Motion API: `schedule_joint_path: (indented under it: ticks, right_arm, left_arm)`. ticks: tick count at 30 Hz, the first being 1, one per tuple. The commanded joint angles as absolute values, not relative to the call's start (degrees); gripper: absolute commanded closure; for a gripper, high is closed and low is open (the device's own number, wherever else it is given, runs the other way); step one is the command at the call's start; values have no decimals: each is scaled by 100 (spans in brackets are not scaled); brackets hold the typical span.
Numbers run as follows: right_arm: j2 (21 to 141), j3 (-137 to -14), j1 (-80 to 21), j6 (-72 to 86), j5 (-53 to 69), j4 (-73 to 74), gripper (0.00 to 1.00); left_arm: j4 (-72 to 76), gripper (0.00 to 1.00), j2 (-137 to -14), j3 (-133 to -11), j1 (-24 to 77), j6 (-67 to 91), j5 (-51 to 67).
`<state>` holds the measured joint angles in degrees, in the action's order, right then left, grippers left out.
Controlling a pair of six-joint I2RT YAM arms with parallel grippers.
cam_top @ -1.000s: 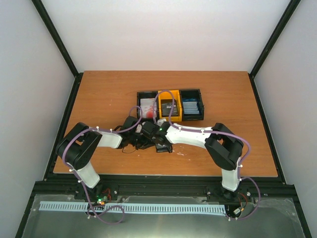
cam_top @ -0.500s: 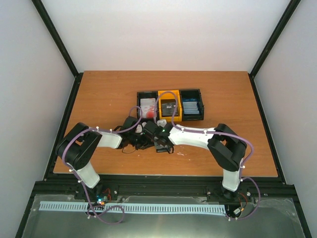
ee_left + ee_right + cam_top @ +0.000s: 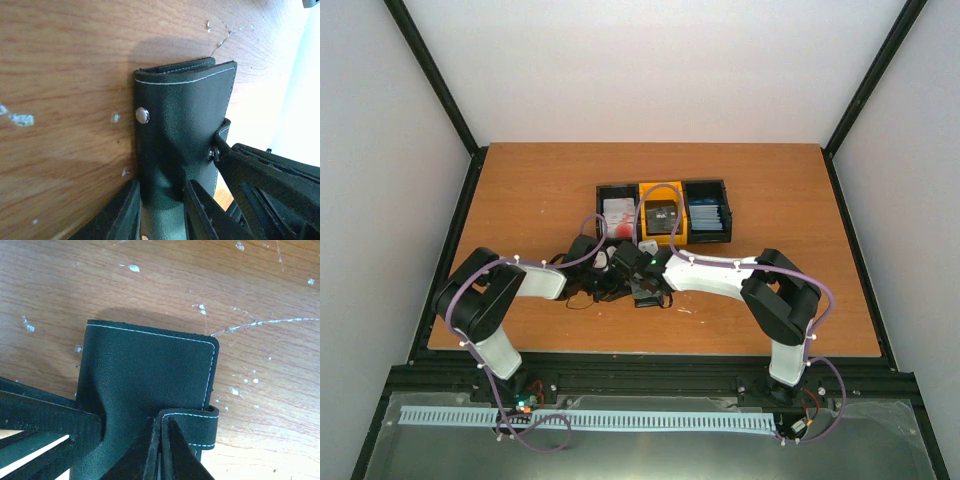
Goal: Put the credit cards into the card holder
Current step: Close the card holder at the center of the board.
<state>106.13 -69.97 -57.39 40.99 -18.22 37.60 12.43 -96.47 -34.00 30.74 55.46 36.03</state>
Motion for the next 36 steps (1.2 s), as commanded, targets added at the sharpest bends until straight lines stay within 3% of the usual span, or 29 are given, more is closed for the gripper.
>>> schedule_joint_path:
  ticks: [1, 36]
  right_arm:
    - [10563, -6926, -5717, 4152, -1674, 3545, 97]
    - [10365, -6425, -5425, 3902, -414, 3266, 97]
  left_arm:
    - [811, 74, -9726, -3287, 3040, 5547, 3436]
    - [848, 74, -9767, -3254, 3041, 5548, 3463]
